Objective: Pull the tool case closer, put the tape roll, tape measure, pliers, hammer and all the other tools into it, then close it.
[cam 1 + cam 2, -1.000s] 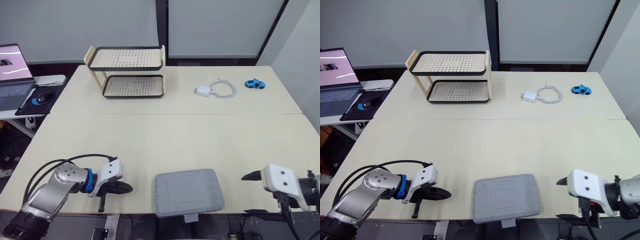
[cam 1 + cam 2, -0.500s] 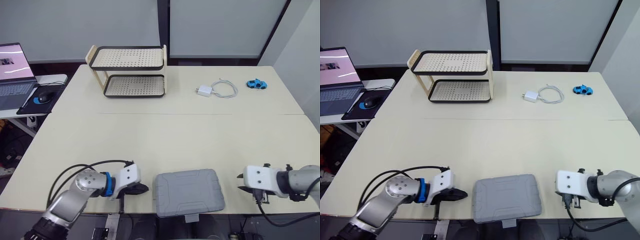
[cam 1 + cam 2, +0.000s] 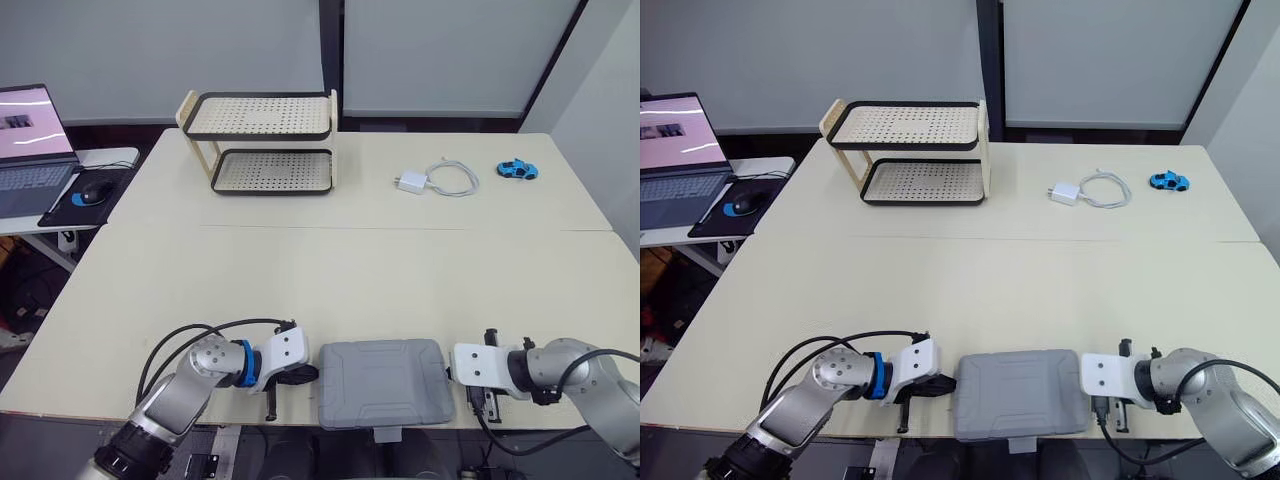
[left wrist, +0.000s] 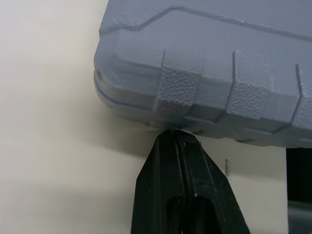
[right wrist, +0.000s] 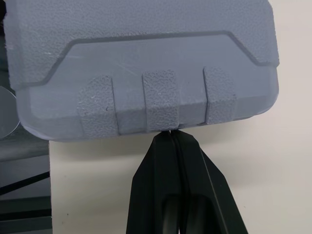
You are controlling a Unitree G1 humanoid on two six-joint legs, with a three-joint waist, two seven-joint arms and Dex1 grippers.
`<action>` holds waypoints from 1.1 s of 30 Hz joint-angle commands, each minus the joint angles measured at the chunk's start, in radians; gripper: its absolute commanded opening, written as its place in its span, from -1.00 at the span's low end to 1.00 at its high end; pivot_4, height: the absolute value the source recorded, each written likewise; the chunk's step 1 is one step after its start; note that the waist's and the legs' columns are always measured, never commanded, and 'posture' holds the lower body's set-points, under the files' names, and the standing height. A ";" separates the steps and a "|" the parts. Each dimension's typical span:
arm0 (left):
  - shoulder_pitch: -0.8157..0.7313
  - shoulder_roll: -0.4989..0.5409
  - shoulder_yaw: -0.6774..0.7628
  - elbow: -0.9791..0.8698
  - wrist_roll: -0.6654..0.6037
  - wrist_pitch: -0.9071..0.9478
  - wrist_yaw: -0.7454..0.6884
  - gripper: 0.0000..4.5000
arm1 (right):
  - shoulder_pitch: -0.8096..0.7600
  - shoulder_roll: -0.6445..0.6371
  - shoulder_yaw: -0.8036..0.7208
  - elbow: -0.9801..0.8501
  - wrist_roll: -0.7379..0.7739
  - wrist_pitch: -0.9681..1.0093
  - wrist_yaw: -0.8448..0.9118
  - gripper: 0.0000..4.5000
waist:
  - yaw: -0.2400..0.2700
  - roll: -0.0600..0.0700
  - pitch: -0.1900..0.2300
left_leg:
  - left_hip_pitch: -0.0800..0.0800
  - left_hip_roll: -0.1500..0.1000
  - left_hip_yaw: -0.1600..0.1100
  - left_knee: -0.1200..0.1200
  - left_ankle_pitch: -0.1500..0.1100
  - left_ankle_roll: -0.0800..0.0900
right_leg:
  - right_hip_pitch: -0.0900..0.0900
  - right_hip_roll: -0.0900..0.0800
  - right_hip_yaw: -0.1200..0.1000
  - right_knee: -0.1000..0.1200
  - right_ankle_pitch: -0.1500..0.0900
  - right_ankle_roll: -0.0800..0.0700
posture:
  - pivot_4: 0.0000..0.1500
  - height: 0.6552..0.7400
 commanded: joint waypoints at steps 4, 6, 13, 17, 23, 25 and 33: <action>-0.046 -0.047 -0.020 -0.032 -0.009 -0.009 -0.003 -1.00 | -0.007 0.022 0.004 -0.056 0.028 0.019 0.022 -1.00 | 0.000 0.000 0.000 | 0.000 0.000 0.000 0.000 0.000 0.000 | 0.000 0.000 0.000 0.000 0.000 0.000 | 1.00 1.00; -0.051 -0.052 -0.024 -0.036 -0.007 -0.003 -0.005 -1.00 | -0.001 0.022 0.003 -0.065 0.031 0.029 0.025 -1.00 | 0.000 0.000 0.000 | 0.000 0.000 0.000 0.000 0.000 0.000 | 0.000 0.000 0.000 0.000 0.000 0.000 | 1.00 1.00; -0.048 -0.044 -0.032 -0.051 -0.006 0.013 -0.022 -1.00 | 0.013 0.014 -0.005 -0.088 0.042 0.049 0.048 -1.00 | 0.005 0.000 0.000 | 0.000 0.000 0.000 0.000 0.000 0.000 | 0.000 0.000 0.000 0.000 0.000 0.000 | 1.00 1.00; -0.047 -0.042 -0.032 -0.056 -0.005 0.017 -0.021 -1.00 | 0.017 0.015 -0.007 -0.092 0.040 0.055 0.054 -1.00 | 0.006 0.000 0.000 | 0.000 0.000 0.000 0.000 0.000 0.000 | 0.000 0.000 0.000 0.000 0.000 0.000 | 1.00 1.00; -0.046 -0.039 -0.033 -0.066 -0.007 0.027 -0.025 -1.00 | 0.003 0.022 -0.009 -0.072 0.030 0.048 0.044 -1.00 | 0.006 0.000 0.000 | 0.000 0.000 0.000 0.000 0.000 0.000 | 0.000 0.000 0.000 0.000 0.000 0.000 | 1.00 1.00; -0.044 -0.035 -0.033 -0.073 -0.009 0.032 -0.029 -1.00 | -0.005 0.026 -0.008 -0.067 0.028 0.047 0.040 -1.00 | 0.006 0.000 0.000 | 0.000 0.000 0.000 0.000 0.000 0.000 | 0.000 0.000 0.000 0.000 0.000 0.000 | 1.00 1.00; -0.040 -0.026 -0.033 -0.087 -0.010 0.044 -0.032 -1.00 | -0.022 0.039 -0.002 -0.054 0.023 0.042 0.036 -1.00 | 0.006 0.000 0.000 | 0.000 0.000 0.000 0.000 0.000 0.000 | 0.000 0.000 0.000 0.000 0.000 0.000 | 1.00 1.00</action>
